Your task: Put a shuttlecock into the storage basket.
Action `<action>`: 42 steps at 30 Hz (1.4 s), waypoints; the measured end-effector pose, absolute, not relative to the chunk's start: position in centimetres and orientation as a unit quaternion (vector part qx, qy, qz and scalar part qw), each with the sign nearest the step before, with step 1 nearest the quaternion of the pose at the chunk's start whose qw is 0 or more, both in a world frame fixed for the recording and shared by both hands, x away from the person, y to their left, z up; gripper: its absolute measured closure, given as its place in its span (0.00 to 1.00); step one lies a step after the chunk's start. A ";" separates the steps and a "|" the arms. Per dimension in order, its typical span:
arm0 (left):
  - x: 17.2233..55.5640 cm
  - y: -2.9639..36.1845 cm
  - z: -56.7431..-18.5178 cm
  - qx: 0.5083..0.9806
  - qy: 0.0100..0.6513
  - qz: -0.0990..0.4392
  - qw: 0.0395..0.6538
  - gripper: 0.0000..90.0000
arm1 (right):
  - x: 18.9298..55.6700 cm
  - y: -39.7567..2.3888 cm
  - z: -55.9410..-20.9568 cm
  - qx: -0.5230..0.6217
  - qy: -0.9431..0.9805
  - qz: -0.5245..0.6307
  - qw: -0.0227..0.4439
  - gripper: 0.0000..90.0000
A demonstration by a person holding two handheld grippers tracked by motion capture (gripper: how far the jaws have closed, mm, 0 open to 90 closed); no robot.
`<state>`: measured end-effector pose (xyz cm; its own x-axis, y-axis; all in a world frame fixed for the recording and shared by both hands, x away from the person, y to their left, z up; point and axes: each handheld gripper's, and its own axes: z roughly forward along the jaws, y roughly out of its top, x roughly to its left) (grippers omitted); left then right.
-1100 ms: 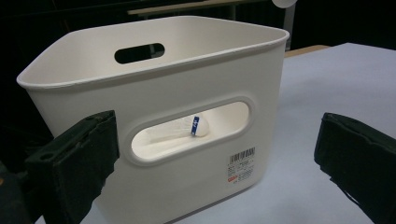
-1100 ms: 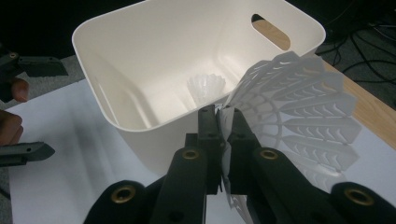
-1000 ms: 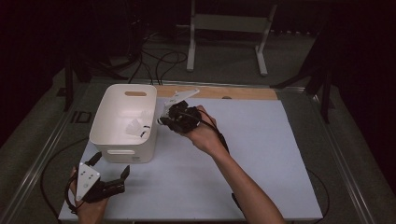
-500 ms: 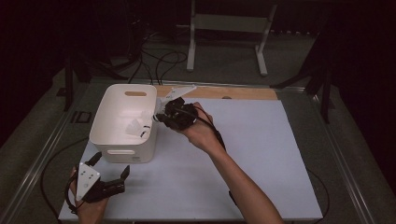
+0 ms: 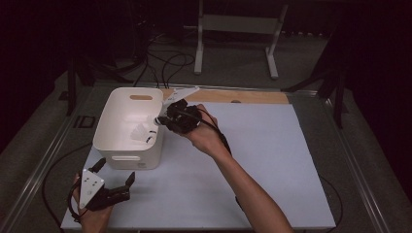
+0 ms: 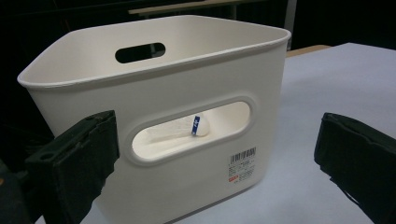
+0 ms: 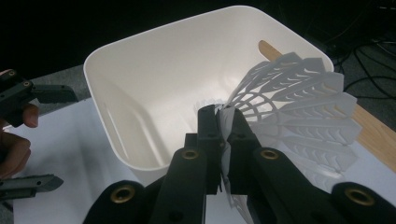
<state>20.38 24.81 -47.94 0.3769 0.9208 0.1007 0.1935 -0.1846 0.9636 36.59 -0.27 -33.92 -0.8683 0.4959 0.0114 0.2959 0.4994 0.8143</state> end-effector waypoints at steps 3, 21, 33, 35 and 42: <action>20.4 24.8 -47.9 0.673 0.414 0.374 0.486 0.01 | 36.6 0.0 -34.0 0.229 0.859 0.444 0.112 0.97; 20.4 24.8 -47.9 0.672 0.415 0.375 0.486 0.01 | 36.2 1.4 -34.6 0.210 0.862 0.449 0.107 0.97; 20.4 24.9 -47.9 0.672 0.415 0.375 0.486 0.01 | 35.7 2.4 -34.8 0.188 0.867 0.451 0.097 0.95; 20.4 24.9 -47.9 0.671 0.415 0.375 0.486 0.01 | 35.7 2.5 -34.8 0.185 0.868 0.451 0.095 0.95; 20.4 24.8 -47.9 0.672 0.415 0.375 0.486 0.01 | 35.9 2.0 -34.4 0.194 0.857 0.472 0.072 0.43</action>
<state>20.36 24.85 -47.93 0.3749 0.9215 0.1013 0.1929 -0.1844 0.9637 35.90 1.97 -34.40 -0.9139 0.4017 0.0596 0.2649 0.4785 0.8372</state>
